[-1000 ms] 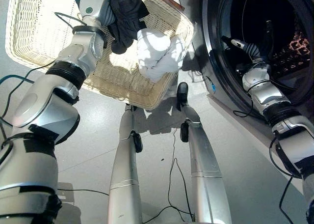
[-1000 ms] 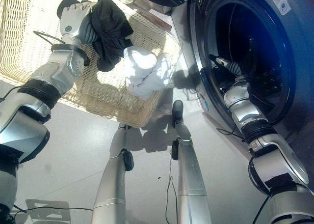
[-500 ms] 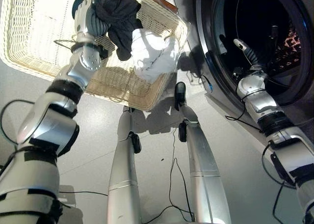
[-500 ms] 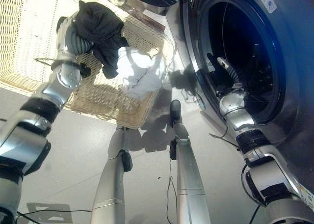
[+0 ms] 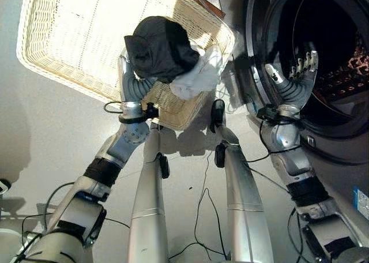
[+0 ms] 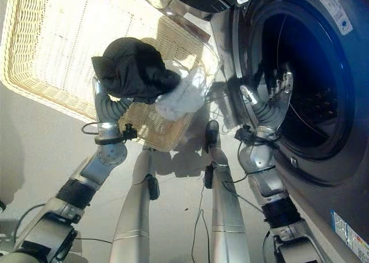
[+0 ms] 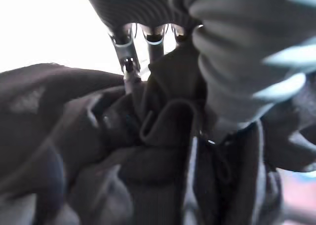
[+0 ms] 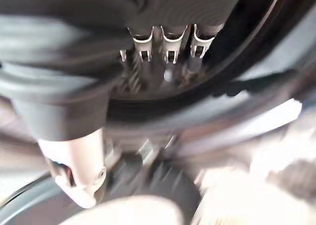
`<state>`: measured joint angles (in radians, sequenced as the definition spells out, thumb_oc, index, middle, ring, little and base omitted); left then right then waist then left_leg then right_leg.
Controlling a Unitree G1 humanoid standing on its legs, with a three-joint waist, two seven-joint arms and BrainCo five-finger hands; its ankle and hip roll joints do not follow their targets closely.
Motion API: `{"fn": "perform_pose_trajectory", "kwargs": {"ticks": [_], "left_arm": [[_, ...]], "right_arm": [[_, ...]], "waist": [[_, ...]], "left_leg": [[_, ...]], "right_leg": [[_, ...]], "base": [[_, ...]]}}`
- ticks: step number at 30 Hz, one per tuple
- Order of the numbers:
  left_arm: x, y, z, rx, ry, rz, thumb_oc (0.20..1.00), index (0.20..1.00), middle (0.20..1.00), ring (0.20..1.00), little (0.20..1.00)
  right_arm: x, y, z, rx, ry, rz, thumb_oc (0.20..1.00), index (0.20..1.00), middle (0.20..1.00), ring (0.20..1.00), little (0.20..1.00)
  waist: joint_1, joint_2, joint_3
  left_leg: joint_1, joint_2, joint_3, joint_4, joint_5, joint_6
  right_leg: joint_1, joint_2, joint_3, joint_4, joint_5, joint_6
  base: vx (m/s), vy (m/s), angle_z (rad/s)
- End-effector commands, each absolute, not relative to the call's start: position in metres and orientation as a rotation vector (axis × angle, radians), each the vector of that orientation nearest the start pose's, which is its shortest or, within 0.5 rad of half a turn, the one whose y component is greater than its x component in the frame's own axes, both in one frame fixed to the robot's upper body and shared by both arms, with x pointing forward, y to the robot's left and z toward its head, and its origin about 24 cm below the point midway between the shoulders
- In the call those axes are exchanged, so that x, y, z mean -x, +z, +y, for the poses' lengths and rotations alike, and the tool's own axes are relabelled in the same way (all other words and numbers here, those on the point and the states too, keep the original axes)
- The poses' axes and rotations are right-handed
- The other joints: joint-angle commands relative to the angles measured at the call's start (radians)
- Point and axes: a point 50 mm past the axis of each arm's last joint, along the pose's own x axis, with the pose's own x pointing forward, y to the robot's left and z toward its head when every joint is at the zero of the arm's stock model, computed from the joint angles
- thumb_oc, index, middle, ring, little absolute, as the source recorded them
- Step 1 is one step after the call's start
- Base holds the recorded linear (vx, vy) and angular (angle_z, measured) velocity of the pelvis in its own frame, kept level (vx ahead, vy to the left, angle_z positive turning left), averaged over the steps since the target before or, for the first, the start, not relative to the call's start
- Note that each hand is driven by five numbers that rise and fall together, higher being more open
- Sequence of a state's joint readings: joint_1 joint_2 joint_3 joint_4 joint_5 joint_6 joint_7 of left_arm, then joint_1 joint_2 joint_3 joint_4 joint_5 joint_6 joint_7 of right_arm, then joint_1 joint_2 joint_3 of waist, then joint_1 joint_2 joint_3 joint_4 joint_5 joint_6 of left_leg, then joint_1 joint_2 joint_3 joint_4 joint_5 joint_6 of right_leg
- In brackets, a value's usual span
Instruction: Put the clothes into the washing machine.
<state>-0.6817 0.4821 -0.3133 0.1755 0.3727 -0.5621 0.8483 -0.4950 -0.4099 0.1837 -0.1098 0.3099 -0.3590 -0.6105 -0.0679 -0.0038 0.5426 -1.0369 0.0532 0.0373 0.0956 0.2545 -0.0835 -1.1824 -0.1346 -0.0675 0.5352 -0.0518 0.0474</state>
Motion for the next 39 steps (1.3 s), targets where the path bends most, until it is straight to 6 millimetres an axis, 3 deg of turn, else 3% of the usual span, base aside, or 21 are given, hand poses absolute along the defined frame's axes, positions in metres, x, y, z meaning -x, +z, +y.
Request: {"fn": "perform_pose_trajectory", "kwargs": {"ticks": [1,10,21,27,34,35,36,39], "left_arm": [[-0.287,0.256,0.119,-0.484,0.233,-1.498,0.2,0.2,0.2,0.2,0.2],[-0.262,0.27,0.111,-0.57,0.251,-1.733,0.2,0.2,0.2,0.2,0.2],[-0.253,0.273,0.097,-0.626,0.094,-1.763,0.2,0.2,0.2,0.2,0.2],[-0.247,0.274,0.087,-0.598,-0.014,-1.786,0.2,0.2,0.2,0.2,0.2],[-0.243,0.276,0.074,-0.586,-0.117,-1.782,0.2,0.2,0.2,0.2,0.2],[-0.243,0.276,0.073,-0.586,-0.124,-1.78,0.2,0.2,0.2,0.2,0.2],[-0.243,0.276,0.07,-0.581,-0.145,-1.77,0.2,0.2,0.2,0.2,0.2],[-0.242,0.276,0.068,-0.571,-0.176,-1.763,0.2,0.2,0.2,0.2,0.2]], "right_arm": [[-0.281,0.233,-0.16,-0.169,0.031,-0.882,1.0,1.0,1.0,1.0,1.0],[-0.275,0.241,-0.133,-0.212,0.399,-0.811,1.0,1.0,1.0,1.0,1.0],[-0.277,0.232,-0.106,-0.322,0.779,-0.596,1.0,1.0,1.0,1.0,1.0],[-0.274,0.235,-0.089,-0.351,0.932,-0.541,1.0,1.0,1.0,1.0,1.0],[-0.27,0.241,-0.079,-0.387,0.997,-0.551,1.0,1.0,1.0,1.0,1.0],[-0.27,0.241,-0.078,-0.393,1.001,-0.551,0.922,0.922,0.922,0.922,0.922],[-0.269,0.244,-0.076,-0.413,1.018,-0.559,0.2,0.2,0.2,0.2,0.2],[-0.268,0.247,-0.076,-0.432,1.025,-0.582,0.2,0.2,0.2,0.2,0.2]], "waist": [[0.001,-0.006,-0.023],[0.022,-0.001,-0.023],[0.035,-0.01,-0.023],[0.043,-0.009,-0.023],[0.047,-0.01,-0.023],[0.047,-0.01,-0.023],[0.048,-0.011,-0.023],[0.049,-0.011,-0.023]], "left_leg": [[-0.001,-0.04,0.011,0.138,-0.174,-0.018],[0.004,-0.044,0.004,0.143,-0.16,-0.024],[0.014,-0.045,0.001,0.145,-0.153,-0.027],[0.009,-0.048,-0.004,0.149,-0.149,-0.027],[0.009,-0.052,-0.011,0.151,-0.148,-0.026],[0.009,-0.053,-0.012,0.151,-0.148,-0.026],[0.01,-0.054,-0.012,0.15,-0.147,-0.026],[0.005,-0.055,-0.013,0.155,-0.147,-0.026]], "right_leg": [[0.094,0.041,-0.039,-0.238,0.166,0.116],[0.102,0.026,-0.061,-0.23,0.169,0.119],[0.117,0.016,-0.078,-0.237,0.176,0.121],[0.115,0.014,-0.082,-0.24,0.18,0.121],[0.115,0.012,-0.086,-0.237,0.183,0.122],[0.115,0.013,-0.086,-0.237,0.183,0.122],[0.117,0.013,-0.087,-0.239,0.185,0.123],[0.112,0.012,-0.088,-0.237,0.185,0.123]], "base": [[0.01,-0.03,0.09],[0.01,-0.015,0.03],[0.0,-0.007,0.0],[0.0,-0.009,0.03],[0.0,-0.001,0.01],[0.0,0.0,0.0],[0.0,0.0,0.0],[0.0,0.0,0.0]]}}
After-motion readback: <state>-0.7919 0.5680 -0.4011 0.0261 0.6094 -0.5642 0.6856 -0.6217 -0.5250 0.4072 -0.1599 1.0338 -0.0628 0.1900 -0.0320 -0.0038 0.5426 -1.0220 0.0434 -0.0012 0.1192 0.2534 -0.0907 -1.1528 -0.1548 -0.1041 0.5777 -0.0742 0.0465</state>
